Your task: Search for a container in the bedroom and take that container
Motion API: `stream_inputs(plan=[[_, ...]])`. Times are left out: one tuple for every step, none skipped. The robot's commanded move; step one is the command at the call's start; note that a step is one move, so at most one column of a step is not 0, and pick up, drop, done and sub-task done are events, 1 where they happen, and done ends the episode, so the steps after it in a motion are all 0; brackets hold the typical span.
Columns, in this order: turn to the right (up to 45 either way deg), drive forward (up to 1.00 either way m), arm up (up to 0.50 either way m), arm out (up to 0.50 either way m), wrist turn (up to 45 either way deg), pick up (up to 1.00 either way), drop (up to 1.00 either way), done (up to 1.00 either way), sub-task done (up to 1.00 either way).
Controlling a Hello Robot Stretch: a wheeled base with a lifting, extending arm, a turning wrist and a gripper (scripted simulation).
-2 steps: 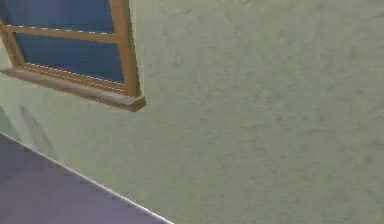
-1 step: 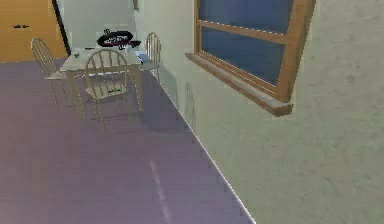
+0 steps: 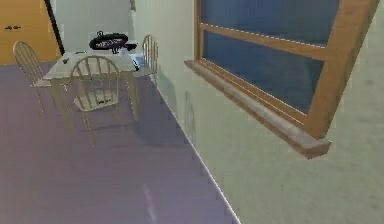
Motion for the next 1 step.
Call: stream_inputs(plan=[[-45.0, 0.0, 0.0, 0.0, 0.0, 0.0, 0.0, 0.0, 0.0]])
